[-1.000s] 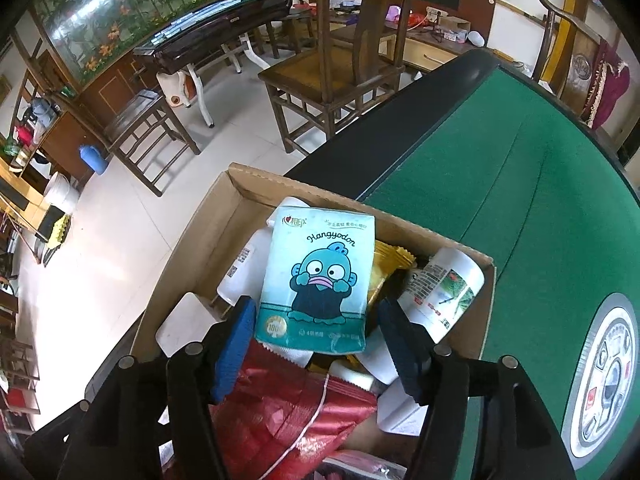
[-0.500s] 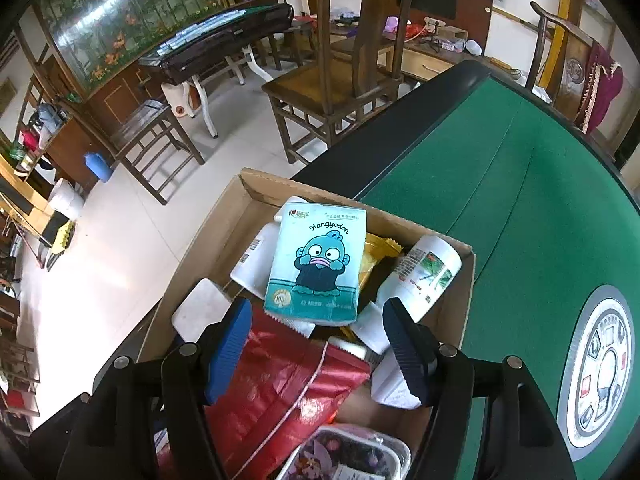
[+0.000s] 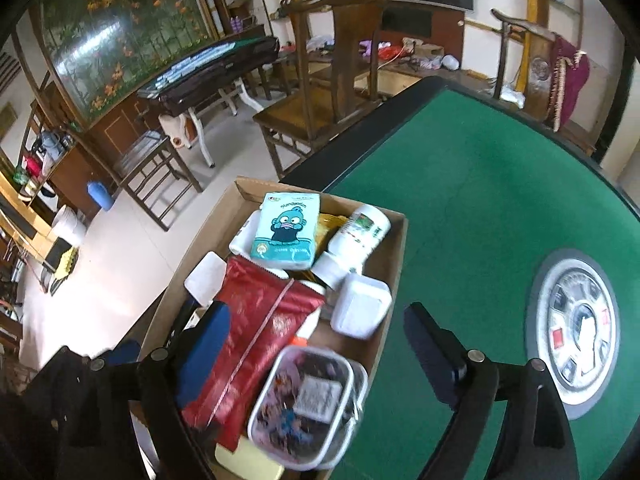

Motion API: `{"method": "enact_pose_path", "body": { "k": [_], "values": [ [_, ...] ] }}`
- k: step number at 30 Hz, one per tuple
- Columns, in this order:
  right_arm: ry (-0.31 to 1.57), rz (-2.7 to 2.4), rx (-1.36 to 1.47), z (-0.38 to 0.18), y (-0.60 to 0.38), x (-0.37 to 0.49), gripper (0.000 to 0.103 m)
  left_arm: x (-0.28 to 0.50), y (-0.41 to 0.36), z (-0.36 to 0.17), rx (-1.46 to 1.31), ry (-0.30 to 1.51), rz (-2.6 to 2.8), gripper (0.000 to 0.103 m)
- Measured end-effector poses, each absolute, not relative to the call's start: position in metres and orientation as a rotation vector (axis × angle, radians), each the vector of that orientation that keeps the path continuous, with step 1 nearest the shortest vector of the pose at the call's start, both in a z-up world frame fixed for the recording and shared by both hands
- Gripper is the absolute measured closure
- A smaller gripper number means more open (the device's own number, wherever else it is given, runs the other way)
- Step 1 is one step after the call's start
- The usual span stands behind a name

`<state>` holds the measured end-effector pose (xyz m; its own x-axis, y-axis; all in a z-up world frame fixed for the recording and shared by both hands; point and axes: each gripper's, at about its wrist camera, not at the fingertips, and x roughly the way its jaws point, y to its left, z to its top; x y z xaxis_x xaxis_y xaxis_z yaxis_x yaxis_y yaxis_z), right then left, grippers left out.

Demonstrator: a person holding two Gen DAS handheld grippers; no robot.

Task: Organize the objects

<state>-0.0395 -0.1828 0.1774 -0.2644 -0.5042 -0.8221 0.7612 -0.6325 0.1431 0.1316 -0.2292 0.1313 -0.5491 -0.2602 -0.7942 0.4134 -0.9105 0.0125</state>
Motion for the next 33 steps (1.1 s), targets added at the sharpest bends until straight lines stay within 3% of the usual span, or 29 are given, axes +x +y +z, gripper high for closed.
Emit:
{"method": "enact_pose_path", "body": {
  "k": [8,14,25,33],
  "values": [
    [0.289,-1.987,1.106,0.193,-0.134,-0.01,0.01,0.172,-0.235,0.168,1.026,0.252,-2.421,0.02],
    [0.273,-1.939,1.105,0.195,-0.113,0.011,0.01,0.189,-0.239,0.187,1.029,0.328,-2.386,0.02],
    [0.264,-1.921,1.077,0.208,-0.096,0.021,0.01,0.201,-0.211,0.221,0.979,0.219,-2.423,0.02],
    [0.264,-1.922,1.076,0.213,-0.088,0.019,0.01,0.207,-0.216,0.24,0.904,0.276,-2.447,0.02]
  ]
}}
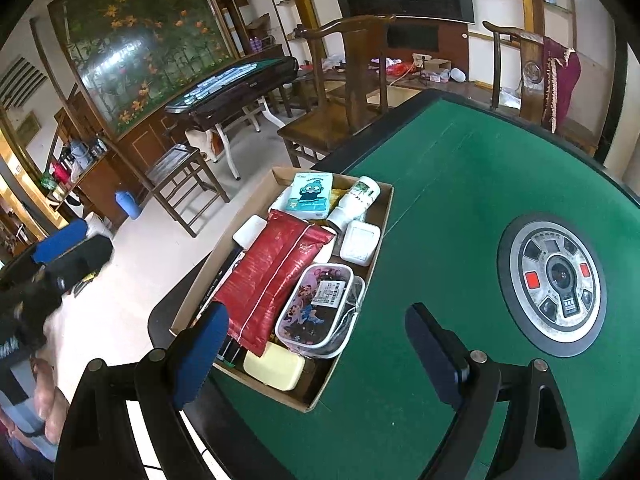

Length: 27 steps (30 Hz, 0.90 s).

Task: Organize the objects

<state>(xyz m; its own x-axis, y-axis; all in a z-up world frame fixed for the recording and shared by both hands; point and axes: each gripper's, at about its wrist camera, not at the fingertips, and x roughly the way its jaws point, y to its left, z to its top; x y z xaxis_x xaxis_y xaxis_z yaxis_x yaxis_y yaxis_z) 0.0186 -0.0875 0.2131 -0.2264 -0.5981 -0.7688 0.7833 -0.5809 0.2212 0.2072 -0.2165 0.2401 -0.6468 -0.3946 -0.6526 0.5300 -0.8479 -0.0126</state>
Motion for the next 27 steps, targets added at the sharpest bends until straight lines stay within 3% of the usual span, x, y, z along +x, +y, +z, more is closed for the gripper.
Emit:
{"method": "enact_pose_path", "body": {
  "k": [5,27],
  "values": [
    [0.27,-1.916,1.083,0.213,-0.085,0.022,0.01,0.211,-0.217,0.241,0.876,0.149,-2.355,0.02],
    [0.351,-1.855,1.106,0.199,-0.103,0.049,0.01,0.225,-0.238,0.221,0.931,0.121,-2.225,0.02]
  ]
}}
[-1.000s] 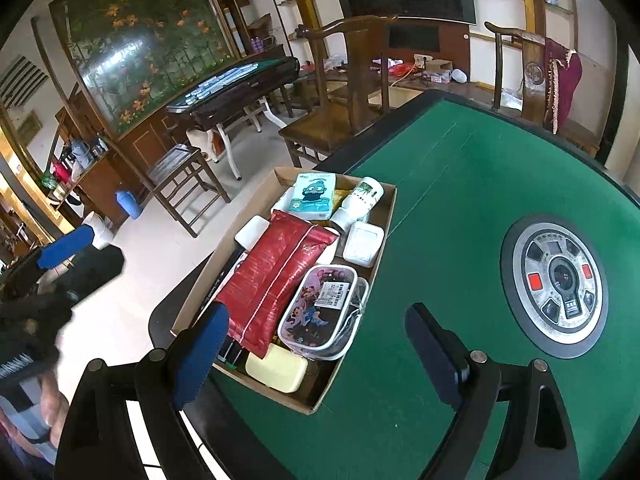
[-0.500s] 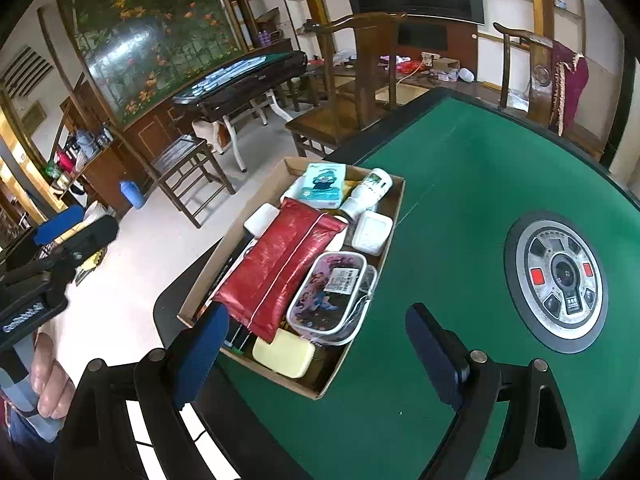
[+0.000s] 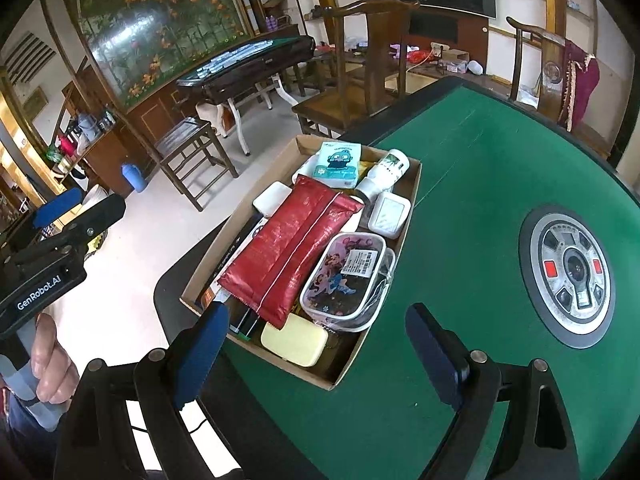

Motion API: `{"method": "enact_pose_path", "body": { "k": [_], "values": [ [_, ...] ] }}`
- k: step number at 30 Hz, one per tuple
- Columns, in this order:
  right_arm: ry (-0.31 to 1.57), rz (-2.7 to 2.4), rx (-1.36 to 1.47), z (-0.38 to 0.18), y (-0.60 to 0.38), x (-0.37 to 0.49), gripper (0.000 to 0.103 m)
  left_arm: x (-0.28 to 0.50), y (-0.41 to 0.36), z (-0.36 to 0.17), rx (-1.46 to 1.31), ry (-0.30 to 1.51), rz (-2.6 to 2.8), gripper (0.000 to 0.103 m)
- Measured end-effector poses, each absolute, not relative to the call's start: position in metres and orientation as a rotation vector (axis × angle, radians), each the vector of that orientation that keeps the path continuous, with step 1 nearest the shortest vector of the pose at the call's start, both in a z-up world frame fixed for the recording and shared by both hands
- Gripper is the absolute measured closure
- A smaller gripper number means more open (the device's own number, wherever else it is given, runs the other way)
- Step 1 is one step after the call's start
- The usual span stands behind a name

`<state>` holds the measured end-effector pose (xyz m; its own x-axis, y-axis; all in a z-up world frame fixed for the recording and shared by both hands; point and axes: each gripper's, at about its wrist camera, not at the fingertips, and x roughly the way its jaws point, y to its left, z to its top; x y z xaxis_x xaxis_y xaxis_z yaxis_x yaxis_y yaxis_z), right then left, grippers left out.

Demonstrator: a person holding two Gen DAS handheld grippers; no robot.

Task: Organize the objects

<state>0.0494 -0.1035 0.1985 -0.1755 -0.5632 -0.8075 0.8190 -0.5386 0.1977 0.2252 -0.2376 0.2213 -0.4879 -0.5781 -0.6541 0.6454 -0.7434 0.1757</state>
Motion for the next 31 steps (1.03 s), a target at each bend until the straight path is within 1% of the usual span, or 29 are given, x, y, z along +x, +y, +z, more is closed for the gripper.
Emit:
{"method": "enact_pose_path", "body": {
  "k": [24,31],
  "values": [
    [0.366,-1.837,1.146,0.189,-0.106,0.055,0.01,0.222,-0.256,0.206,0.997,0.183,-2.215,0.02],
    [0.355,-1.85,1.157,0.187,-0.1,0.054,0.01,0.218,-0.246,0.205,0.989,0.152,-2.244,0.02]
  ]
}}
